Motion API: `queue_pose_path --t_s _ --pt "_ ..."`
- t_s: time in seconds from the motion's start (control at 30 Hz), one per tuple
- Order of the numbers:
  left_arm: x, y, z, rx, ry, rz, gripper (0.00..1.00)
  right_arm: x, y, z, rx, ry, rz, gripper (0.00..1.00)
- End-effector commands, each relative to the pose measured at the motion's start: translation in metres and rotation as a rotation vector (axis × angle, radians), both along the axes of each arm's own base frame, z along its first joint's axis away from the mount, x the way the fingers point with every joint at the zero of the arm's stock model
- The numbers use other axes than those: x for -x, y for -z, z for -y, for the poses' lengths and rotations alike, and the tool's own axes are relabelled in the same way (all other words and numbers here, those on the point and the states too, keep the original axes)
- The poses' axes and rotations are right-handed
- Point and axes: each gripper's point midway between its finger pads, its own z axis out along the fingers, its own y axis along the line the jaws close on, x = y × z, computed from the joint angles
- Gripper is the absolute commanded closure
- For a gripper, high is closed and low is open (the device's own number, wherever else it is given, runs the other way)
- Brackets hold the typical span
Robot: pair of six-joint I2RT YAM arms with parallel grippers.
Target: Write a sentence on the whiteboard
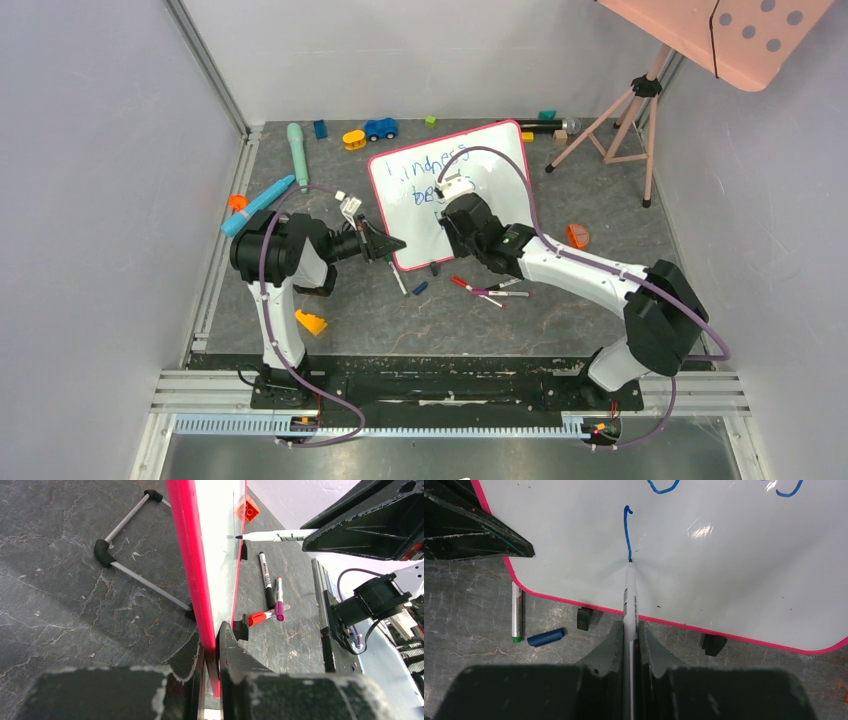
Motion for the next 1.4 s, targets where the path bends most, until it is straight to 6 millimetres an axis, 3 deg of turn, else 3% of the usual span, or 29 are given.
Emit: queue_pose_path --t_s 0.0,0.53,1.37 --pt "-0.027 0.016 -0.014 -0.072 -0.146 0.111 0.94 -0.011 -0.048 -0.007 -0.092 0.015 0.089 1.0" --pt "-0.027 0.017 -0.014 -0.072 -0.143 0.109 0.94 -0.027 -0.048 -0.008 -0.044 0.046 0.112 1.0" --pt "-0.027 0.016 -0.015 -0.074 -0.145 0.115 0.94 -0.025 -0.027 -0.004 0.0 0.049 0.074 1.0"
